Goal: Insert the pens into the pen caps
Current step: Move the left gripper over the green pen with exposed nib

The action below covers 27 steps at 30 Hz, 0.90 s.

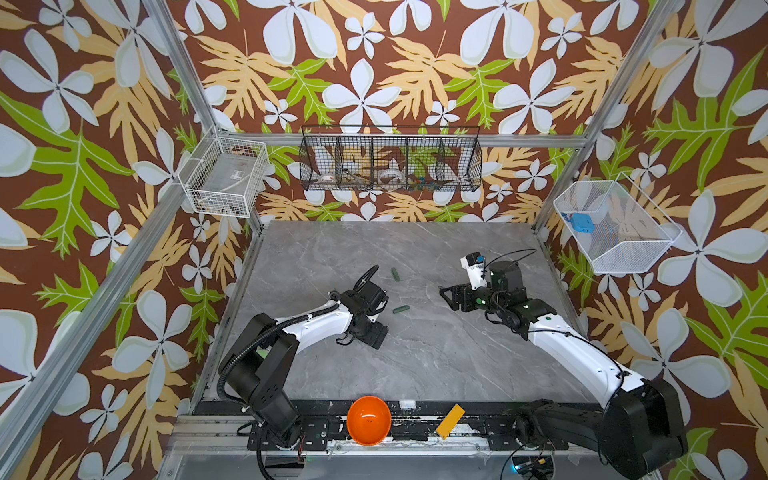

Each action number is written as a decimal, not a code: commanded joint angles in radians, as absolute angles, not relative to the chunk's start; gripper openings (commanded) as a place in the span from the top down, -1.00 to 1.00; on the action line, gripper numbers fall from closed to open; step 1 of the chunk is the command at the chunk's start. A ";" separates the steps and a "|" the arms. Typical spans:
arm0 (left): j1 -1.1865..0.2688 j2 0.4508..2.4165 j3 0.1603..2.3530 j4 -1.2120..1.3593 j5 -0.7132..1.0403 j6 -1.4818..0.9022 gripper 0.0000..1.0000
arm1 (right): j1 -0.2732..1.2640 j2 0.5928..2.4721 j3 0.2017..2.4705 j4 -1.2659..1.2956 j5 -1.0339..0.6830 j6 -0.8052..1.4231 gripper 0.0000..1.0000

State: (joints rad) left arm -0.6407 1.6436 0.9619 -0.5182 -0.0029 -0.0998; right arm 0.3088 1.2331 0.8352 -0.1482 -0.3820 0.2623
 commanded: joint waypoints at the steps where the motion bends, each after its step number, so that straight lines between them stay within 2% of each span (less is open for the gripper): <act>1: -0.641 1.656 0.959 -0.516 -0.013 -0.108 -0.62 | 0.309 1.236 0.835 -0.126 -0.391 0.268 -0.62; 5: -0.641 1.678 0.948 -0.503 -0.016 -0.118 -0.55 | 0.310 1.238 0.831 -0.119 -0.394 0.273 -0.62; 6: -0.641 1.684 0.952 -0.505 -0.018 -0.121 -0.48 | 0.310 1.237 0.829 -0.118 -0.396 0.274 -0.62; 7: -0.641 1.688 0.954 -0.503 -0.014 -0.123 -0.32 | 0.310 1.239 0.830 -0.118 -0.396 0.275 -0.62; 8: -0.641 1.689 0.951 -0.499 -0.012 -0.131 -0.28 | 0.310 1.239 0.828 -0.118 -0.396 0.274 -0.61; 13: -0.641 1.675 0.921 -0.483 -0.015 -0.154 -0.26 | 0.310 1.247 0.828 -0.112 -0.398 0.278 -0.61; 16: -0.641 1.670 0.908 -0.479 -0.013 -0.164 -0.16 | 0.309 1.263 0.840 -0.114 -0.409 0.279 -0.60; 21: -0.660 1.672 0.877 -0.459 -0.002 -0.198 0.18 | 0.310 1.280 0.851 -0.108 -0.415 0.282 -0.60; 27: -0.705 1.669 0.845 -0.445 0.001 -0.234 0.26 | 0.311 1.304 0.853 -0.089 -0.428 0.291 -0.60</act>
State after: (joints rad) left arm -0.6945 1.6539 0.8650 -0.3637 -0.0742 -0.1959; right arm 0.3099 1.2942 0.8452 -0.1181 -0.4137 0.2817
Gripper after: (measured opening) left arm 0.376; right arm 0.800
